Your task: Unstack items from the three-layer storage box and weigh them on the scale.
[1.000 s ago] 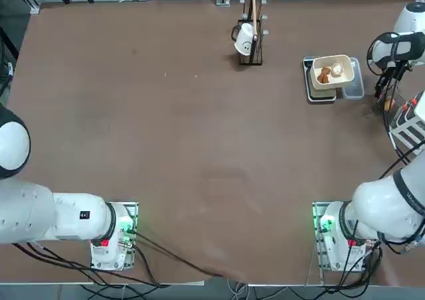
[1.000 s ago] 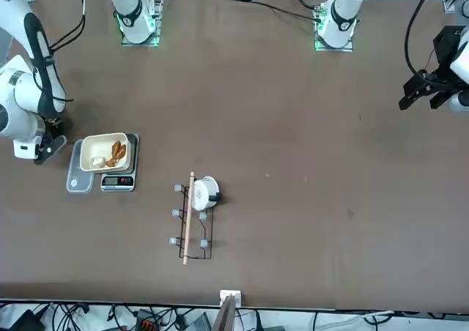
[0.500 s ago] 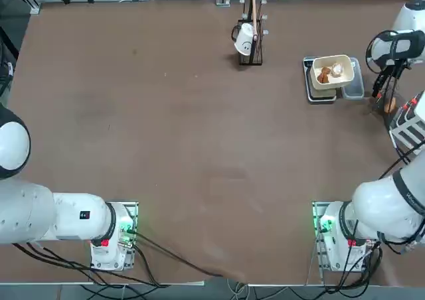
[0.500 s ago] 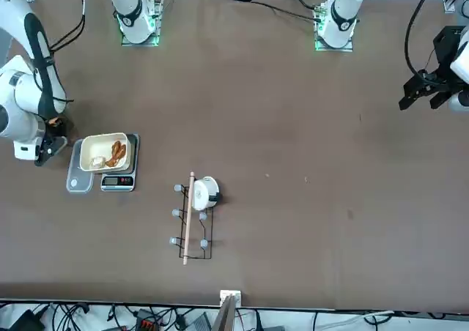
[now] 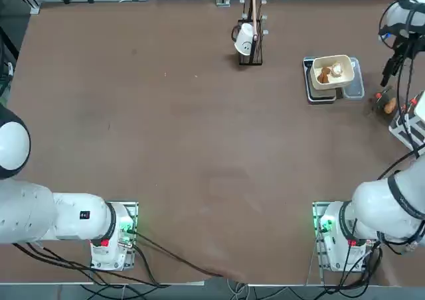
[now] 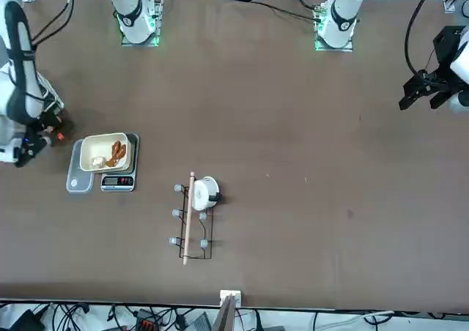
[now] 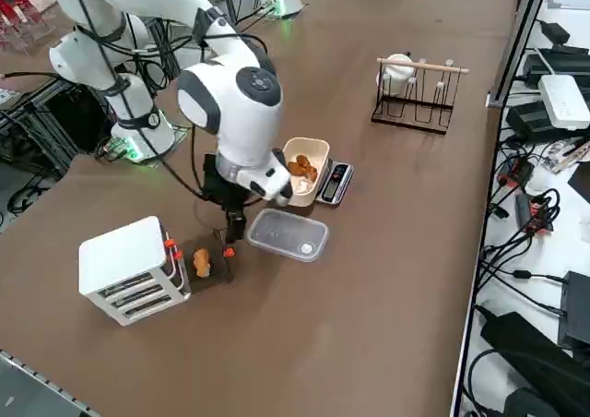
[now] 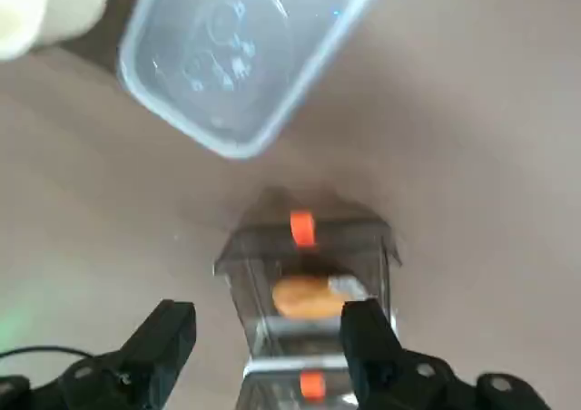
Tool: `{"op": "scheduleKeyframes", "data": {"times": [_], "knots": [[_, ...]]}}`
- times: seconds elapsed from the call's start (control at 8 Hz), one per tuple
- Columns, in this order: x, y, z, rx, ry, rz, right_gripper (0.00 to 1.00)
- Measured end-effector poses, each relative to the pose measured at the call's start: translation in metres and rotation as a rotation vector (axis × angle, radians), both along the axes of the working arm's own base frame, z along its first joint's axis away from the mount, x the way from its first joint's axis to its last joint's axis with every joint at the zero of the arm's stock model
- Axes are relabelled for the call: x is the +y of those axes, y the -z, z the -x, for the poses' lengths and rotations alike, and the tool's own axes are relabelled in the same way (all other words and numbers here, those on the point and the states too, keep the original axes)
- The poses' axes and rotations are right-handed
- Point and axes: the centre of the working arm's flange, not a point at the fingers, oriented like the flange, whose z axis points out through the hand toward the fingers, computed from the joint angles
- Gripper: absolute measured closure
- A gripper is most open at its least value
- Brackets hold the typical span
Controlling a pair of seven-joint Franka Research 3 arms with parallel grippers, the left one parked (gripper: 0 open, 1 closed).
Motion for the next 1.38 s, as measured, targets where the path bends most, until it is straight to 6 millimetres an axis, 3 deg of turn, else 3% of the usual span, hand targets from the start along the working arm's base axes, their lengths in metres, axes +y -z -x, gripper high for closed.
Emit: {"op": "scheduleKeyframes", "data": {"times": [0.25, 0.75, 1.38], "knots": [[-0.039, 0.019, 0.031, 0.015, 0.197, 0.029, 0.04], [-0.048, 0.049, 0.049, -0.007, 0.426, 0.104, 0.06], [-0.058, 0.072, 0.059, -0.081, 0.515, 0.136, 0.09]]}}
